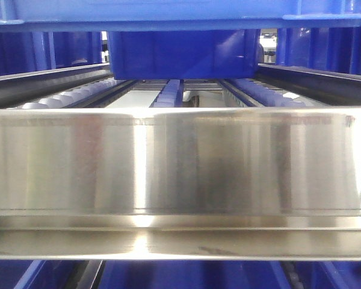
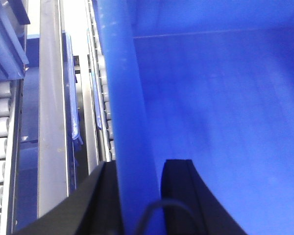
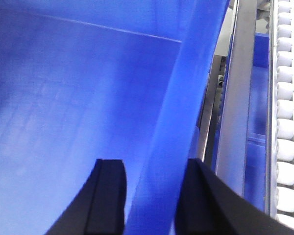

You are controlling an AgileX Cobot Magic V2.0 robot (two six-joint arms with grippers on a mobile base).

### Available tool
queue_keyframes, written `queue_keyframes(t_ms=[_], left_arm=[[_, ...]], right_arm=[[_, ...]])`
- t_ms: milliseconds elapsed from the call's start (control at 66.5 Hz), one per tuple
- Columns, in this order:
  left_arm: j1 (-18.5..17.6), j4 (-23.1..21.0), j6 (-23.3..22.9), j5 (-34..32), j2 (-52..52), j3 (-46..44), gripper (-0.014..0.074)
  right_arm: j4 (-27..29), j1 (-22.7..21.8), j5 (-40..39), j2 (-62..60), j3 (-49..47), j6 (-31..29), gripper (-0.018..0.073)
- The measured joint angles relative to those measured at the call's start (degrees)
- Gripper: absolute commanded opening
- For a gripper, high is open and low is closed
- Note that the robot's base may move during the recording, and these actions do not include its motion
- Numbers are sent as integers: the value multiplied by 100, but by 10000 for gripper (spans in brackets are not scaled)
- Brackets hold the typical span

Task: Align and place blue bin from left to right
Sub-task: 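Lift the blue bin with both grippers and pull it off the shelf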

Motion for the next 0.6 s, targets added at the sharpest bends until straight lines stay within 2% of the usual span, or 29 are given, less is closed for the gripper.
queue_keyframes(t_ms=[286,602], left_arm=[[0,0,0,-106,0,0,-111],[0,18,11,-576,8,8,-111]], right_arm=[[0,0,-28,0,0,0,-69],[-67,0,-196,0,0,0,-69]])
